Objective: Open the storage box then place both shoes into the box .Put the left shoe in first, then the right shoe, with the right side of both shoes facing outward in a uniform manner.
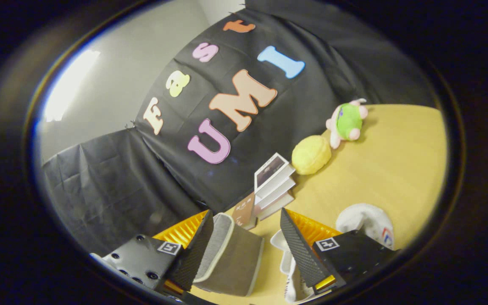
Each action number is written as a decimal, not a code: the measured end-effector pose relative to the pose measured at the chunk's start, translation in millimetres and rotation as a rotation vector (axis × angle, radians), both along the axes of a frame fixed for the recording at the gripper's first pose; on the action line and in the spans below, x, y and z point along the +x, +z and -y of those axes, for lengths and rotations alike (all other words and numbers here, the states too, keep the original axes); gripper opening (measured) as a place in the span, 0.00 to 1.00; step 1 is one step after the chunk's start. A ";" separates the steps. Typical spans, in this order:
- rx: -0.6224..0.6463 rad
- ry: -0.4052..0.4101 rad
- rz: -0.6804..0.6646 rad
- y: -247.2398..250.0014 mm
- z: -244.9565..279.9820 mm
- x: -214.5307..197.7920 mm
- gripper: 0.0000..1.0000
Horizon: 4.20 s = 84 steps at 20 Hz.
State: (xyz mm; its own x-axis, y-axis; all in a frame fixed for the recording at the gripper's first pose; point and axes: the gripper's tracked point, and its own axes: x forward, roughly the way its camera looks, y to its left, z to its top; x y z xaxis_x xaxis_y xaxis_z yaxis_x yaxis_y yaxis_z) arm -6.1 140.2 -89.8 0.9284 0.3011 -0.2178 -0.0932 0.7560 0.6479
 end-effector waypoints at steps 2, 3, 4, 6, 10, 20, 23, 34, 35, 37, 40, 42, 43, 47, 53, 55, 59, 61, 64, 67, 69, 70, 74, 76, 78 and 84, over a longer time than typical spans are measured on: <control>0.063 0.034 -0.050 -12.5 -20.3 0.0 0.98; 0.084 0.057 -0.076 -20.3 -31.4 -2.3 0.98; 0.099 0.081 -0.104 -28.5 -43.2 -3.6 0.98; 0.132 0.139 -0.149 -38.1 -65.8 -9.1 0.98; 0.236 0.279 -0.253 -56.4 -109.6 -30.3 0.98; 0.444 0.470 -0.416 -74.5 -155.2 -61.7 0.98; 0.474 0.466 -0.401 -69.0 -151.4 -57.3 0.85; 0.408 0.435 -0.337 -69.8 -153.7 -42.7 0.40; 0.397 0.415 -0.320 -63.2 -150.2 -37.0 0.34; 0.329 0.408 -0.278 -60.8 -149.8 -37.0 0.21; 0.205 0.437 -0.246 -60.9 -155.7 -41.2 0.15; 0.119 0.442 -0.232 -60.3 -155.7 -41.7 0.17; 0.079 0.443 -0.229 -59.6 -156.4 -41.3 0.17; -0.065 0.442 -0.226 -56.7 -160.4 -41.0 0.19; -0.184 0.421 -0.166 -32.6 -174.2 -46.0 0.20; -0.177 0.432 -0.140 -17.9 -184.5 -46.1 0.21; -0.139 0.469 -0.084 17.5 -215.8 -46.7 0.21; -0.128 0.504 -0.029 41.6 -241.2 -51.1 0.21; -0.159 0.566 0.032 60.3 -286.3 -61.3 0.21; -0.205 0.618 0.088 69.1 -331.6 -68.7 0.21; -0.217 0.630 0.102 66.1 -354.0 -70.7 0.21; -0.221 0.635 0.106 65.5 -364.7 -71.3 0.21; -0.271 0.667 0.116 57.8 -406.3 -76.0 0.21; -0.319 0.684 0.111 47.9 -429.1 -77.2 0.21; -0.355 0.696 0.091 35.0 -450.3 -77.8 0.21; -0.421 0.703 0.033 2.8 -487.1 -80.9 0.39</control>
State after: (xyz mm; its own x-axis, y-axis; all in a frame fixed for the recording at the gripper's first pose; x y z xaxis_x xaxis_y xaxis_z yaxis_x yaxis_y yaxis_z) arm -87.0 627.3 -87.1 0.5614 0.7143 -0.4178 -0.6501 0.6931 0.3115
